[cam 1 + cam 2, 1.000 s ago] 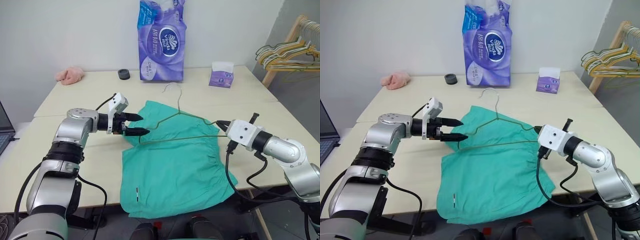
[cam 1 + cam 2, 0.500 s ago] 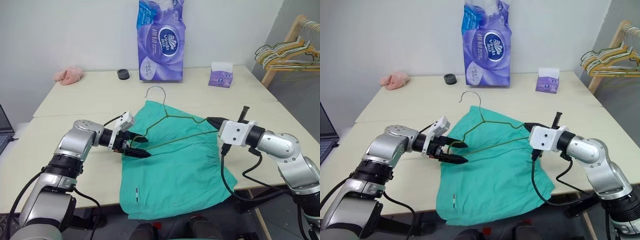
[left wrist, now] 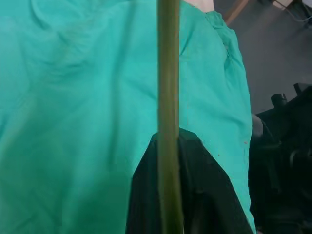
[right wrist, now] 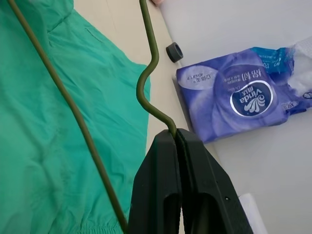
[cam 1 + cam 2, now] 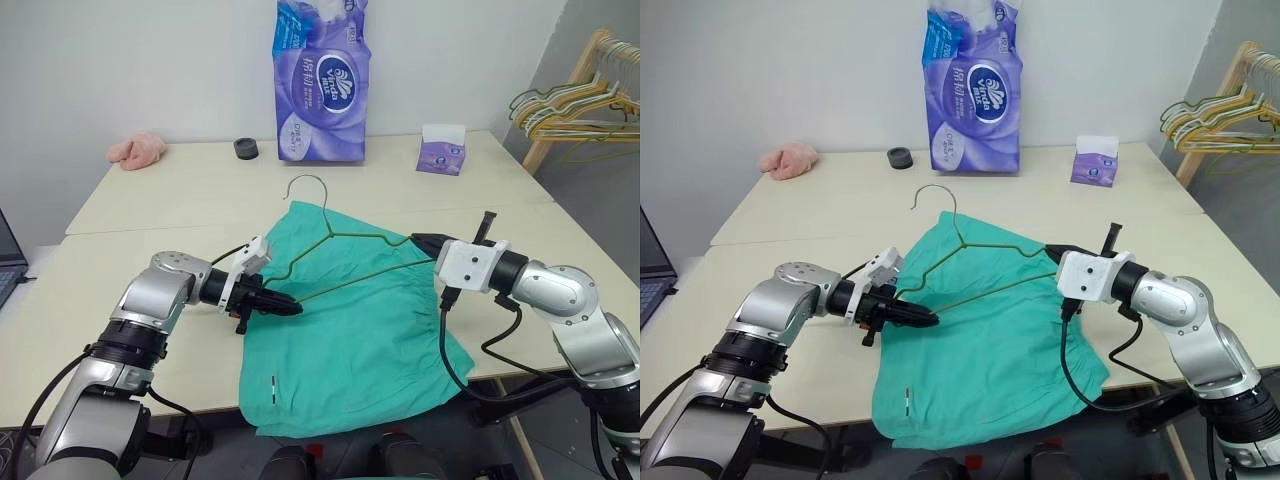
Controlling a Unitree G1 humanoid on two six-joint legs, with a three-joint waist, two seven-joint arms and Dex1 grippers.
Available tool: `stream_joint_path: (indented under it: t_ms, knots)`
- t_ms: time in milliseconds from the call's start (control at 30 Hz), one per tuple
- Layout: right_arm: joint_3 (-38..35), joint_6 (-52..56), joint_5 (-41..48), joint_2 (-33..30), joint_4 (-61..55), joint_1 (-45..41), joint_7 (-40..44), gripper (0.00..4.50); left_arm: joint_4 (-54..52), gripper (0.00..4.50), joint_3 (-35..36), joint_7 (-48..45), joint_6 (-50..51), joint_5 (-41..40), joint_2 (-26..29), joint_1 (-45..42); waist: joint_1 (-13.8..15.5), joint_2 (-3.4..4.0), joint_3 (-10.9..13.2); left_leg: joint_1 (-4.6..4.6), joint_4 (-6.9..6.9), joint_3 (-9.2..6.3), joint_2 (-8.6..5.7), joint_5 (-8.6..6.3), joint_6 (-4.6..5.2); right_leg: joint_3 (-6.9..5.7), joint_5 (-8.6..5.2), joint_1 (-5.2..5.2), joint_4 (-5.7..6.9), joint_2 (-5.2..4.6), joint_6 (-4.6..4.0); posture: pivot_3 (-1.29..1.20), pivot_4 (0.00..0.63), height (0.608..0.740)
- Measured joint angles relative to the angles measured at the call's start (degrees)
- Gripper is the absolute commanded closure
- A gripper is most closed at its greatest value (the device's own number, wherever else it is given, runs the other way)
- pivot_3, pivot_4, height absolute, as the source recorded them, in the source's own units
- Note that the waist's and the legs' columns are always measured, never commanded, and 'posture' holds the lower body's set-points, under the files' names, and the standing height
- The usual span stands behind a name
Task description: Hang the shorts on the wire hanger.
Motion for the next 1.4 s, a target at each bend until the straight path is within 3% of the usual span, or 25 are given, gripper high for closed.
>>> stream_joint_path:
  t_ms: [67,167,400,533,700,900,1333,1400]
  knots:
    - [-0.04,-0.47,-0.01,-0.26,0.00,0.02,0.37,4.50,0.02,4.45,0.00,0.02,-0.08,0.04,0.00,0.06,-0.02,0.00,0.00,0.00,0.00,0.00,0.00,0.00,0.00,0.00,0.00,0.00,0.00,0.00,0.00,-0.15,0.070,0.740]
    - [-0.20,-1.56,0.01,-0.60,-0.01,0.19,0.82,3.79,0.05,4.50,0.00,0.11,-0.66,0.06,-0.01,0.05,-0.03,0.00,0.00,0.00,0.00,0.00,0.00,0.00,0.00,0.00,0.00,0.00,0.00,0.00,0.00,-0.15,0.072,0.740]
    - [-0.66,-5.76,0.89,-5.82,-0.48,3.00,6.14,1.37,0.95,4.50,0.01,3.22,-3.76,1.50,-0.51,-0.01,0.09,0.01,0.13,0.01,0.00,-0.01,0.00,0.00,0.00,-0.02,0.00,0.02,-0.01,-0.01,0.00,-0.15,0.074,0.740]
    - [-3.10,0.94,6.09,-8.83,-2.82,7.05,11.09,0.03,2.11,4.50,-0.08,5.21,-9.04,3.73,-0.62,-0.03,0.16,-0.04,0.34,0.01,0.01,-0.01,0.00,0.00,0.00,-0.01,0.00,0.02,0.00,-0.02,0.00,-0.15,0.073,0.740]
    - [-9.61,22.20,17.34,-11.27,-9.31,7.04,14.18,0.03,0.03,4.50,-1.45,6.26,-16.95,7.60,-0.29,-0.04,0.14,-0.02,0.36,0.01,0.00,-0.04,0.01,0.00,0.00,-0.03,0.01,0.02,0.00,-0.06,-0.02,-0.16,0.064,0.740]
    - [-5.52,40.92,23.10,-12.94,-15.49,3.28,14.43,0.03,-6.45,4.50,-3.17,6.93,-17.70,8.76,-0.62,-0.21,0.10,-0.01,0.36,-0.01,0.00,-0.03,0.01,0.00,0.00,-0.04,0.00,0.01,-0.03,-0.09,0.00,-0.17,0.059,0.740]
    - [8.17,50.81,21.95,-13.08,-12.50,-7.99,14.35,0.03,-9.43,4.50,-5.69,8.23,-22.32,12.78,-0.45,-0.14,-0.05,-0.01,0.36,-0.02,0.01,-0.01,0.00,-0.01,-0.01,-0.09,0.00,-0.01,-0.05,-0.13,0.00,-0.16,0.057,0.740]
    - [9.93,50.86,21.15,-13.08,-11.25,-8.57,14.45,0.61,-10.09,4.50,-5.75,8.61,-22.35,12.95,-0.43,-0.14,-0.05,-0.01,0.36,-0.02,0.01,-0.01,0.00,-0.01,-0.01,-0.09,0.00,-0.01,-0.05,-0.13,0.01,-0.15,0.057,0.740]
